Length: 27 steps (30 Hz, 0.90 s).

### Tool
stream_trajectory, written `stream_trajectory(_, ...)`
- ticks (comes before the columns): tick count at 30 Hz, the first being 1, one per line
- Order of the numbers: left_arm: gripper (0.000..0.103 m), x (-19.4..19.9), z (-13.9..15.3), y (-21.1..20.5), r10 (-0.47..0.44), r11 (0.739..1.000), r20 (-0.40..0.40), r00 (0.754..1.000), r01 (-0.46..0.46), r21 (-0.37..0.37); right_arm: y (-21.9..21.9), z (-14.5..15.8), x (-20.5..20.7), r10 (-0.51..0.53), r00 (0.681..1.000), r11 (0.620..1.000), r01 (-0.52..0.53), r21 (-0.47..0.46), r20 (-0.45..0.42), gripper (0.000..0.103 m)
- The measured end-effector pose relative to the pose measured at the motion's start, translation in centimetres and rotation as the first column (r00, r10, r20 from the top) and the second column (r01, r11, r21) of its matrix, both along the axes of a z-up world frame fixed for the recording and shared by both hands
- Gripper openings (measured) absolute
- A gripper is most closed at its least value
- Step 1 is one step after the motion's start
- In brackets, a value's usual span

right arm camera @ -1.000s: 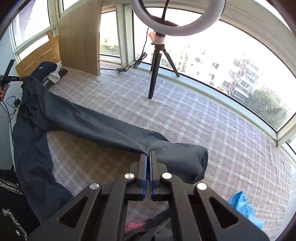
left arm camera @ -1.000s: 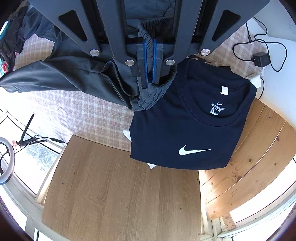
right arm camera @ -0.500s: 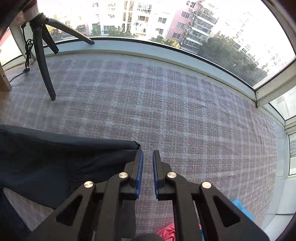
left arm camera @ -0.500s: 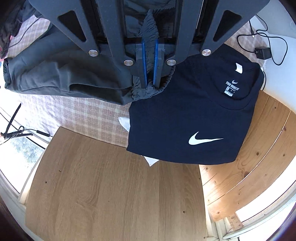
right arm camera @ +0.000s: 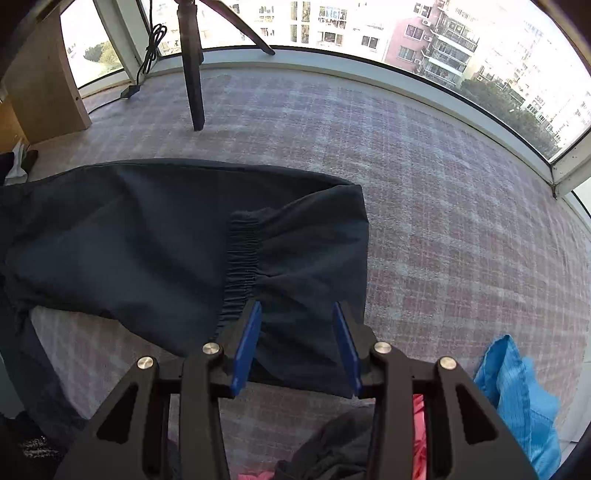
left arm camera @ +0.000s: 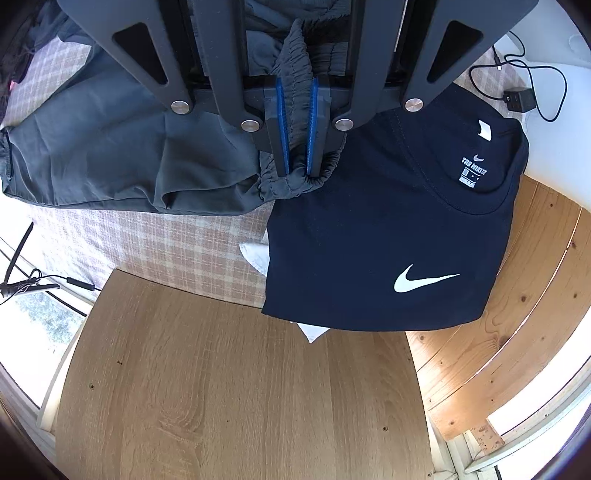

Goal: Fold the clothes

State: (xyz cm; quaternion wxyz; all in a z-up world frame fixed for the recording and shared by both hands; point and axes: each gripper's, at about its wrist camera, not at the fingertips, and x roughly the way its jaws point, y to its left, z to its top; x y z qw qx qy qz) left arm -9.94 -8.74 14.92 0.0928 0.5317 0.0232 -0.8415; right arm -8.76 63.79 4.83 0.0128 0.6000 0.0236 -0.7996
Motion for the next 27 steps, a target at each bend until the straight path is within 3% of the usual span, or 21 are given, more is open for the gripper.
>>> stream_trajectory(4,0.014,0.7,0.2,-0.1,-0.017,0.999,0.007,1.0,0.016,0.038,-2.4,-3.5,-1.4,0.029,0.997,0.999,-0.031,0.017,0.069,0.04)
stream_trajectory(6,0.016,0.9,0.2,-0.3,-0.016,0.999,0.013,1.0,0.016,0.034,-3.1,-3.9,-1.7,0.053,0.997,0.997,-0.056,0.058,0.056,0.054)
stream_trajectory(9,0.016,0.6,0.1,-0.6,-0.007,1.0,0.019,1.0,0.007,0.026,-3.2,-4.2,-1.9,0.08,0.995,0.975,-0.091,0.201,0.064,0.054)
stream_trajectory(11,0.015,0.8,0.3,-0.6,0.0,1.0,0.011,1.0,0.0,0.028,-0.4,-3.2,-2.5,-0.02,1.0,0.95,0.013,0.311,0.021,0.053)
stream_trajectory(12,0.015,0.9,0.5,-0.6,-0.003,0.999,0.006,1.0,0.003,0.032,2.1,-1.9,-2.7,-0.111,0.993,0.947,0.114,0.3,-0.028,0.053)
stream_trajectory(15,0.016,1.2,0.7,-0.5,-0.008,1.0,-0.005,1.0,0.008,0.02,8.8,1.7,-2.0,-0.341,0.933,0.932,0.352,0.093,-0.112,0.053)
stream_trajectory(17,0.015,1.5,1.2,-0.3,-0.012,1.0,-0.014,1.0,0.012,0.015,10.0,2.7,-1.5,-0.369,0.919,0.909,0.388,0.154,-0.137,0.053)
stream_trajectory(21,0.015,2.5,2.5,1.1,-0.056,0.998,-0.053,0.997,0.057,0.016,7.2,3.0,-0.4,-0.267,0.952,0.954,0.282,0.097,-0.149,0.053)
stream_trajectory(25,0.015,3.3,2.8,3.3,-0.121,0.991,-0.056,0.991,0.124,0.044,2.4,-0.8,-0.9,-0.128,0.991,0.978,0.134,0.16,-0.05,0.053)
stream_trajectory(27,0.015,3.7,2.6,4.7,-0.155,0.985,-0.055,0.986,0.158,0.066,1.1,-3.0,-1.3,-0.077,0.997,0.964,0.077,0.256,-0.008,0.053)
